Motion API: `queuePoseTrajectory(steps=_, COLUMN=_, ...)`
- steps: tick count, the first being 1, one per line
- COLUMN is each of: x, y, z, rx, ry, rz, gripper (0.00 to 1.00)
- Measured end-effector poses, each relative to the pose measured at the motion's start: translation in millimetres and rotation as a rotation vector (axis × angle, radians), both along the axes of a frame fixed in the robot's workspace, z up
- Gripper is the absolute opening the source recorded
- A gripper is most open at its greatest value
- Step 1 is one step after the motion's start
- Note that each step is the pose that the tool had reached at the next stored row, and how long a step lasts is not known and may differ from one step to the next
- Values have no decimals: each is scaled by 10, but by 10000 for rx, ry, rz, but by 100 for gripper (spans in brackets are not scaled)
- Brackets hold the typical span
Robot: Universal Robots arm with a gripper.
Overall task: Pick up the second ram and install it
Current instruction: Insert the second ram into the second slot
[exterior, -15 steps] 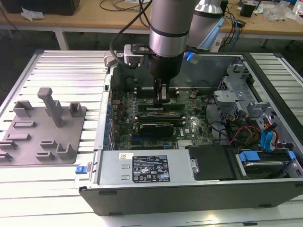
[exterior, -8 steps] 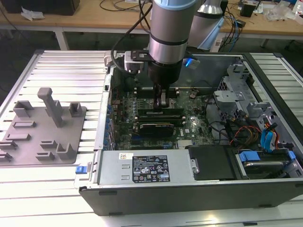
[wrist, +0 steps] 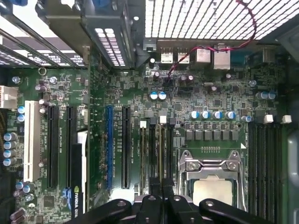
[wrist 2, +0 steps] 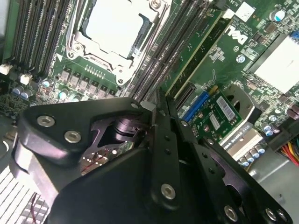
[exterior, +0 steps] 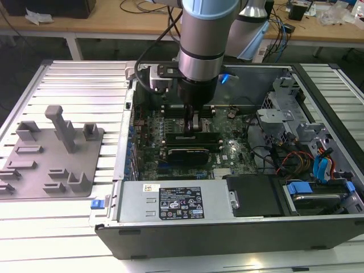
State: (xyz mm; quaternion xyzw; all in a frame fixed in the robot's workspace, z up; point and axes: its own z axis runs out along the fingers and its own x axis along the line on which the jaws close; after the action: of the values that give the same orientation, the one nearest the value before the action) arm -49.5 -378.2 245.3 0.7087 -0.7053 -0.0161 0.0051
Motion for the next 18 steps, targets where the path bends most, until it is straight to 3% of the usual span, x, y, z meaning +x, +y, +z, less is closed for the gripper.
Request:
queuePoseTrajectory(steps=7, x=37, y=19, z=-21, rx=-1, ry=1, rz=-42, gripper=9)
queuePoseTrajectory(steps=9, x=38, y=19, z=-28, rx=-1, ry=1, rz=-286, gripper=9)
queuePoseTrajectory(steps=12, x=38, y=19, z=-32, rx=-1, ry=1, rz=70, gripper=9)
queuePoseTrajectory(steps=18, x=32, y=28, z=-43, rx=17, ry=-3, rz=-109, gripper=9)
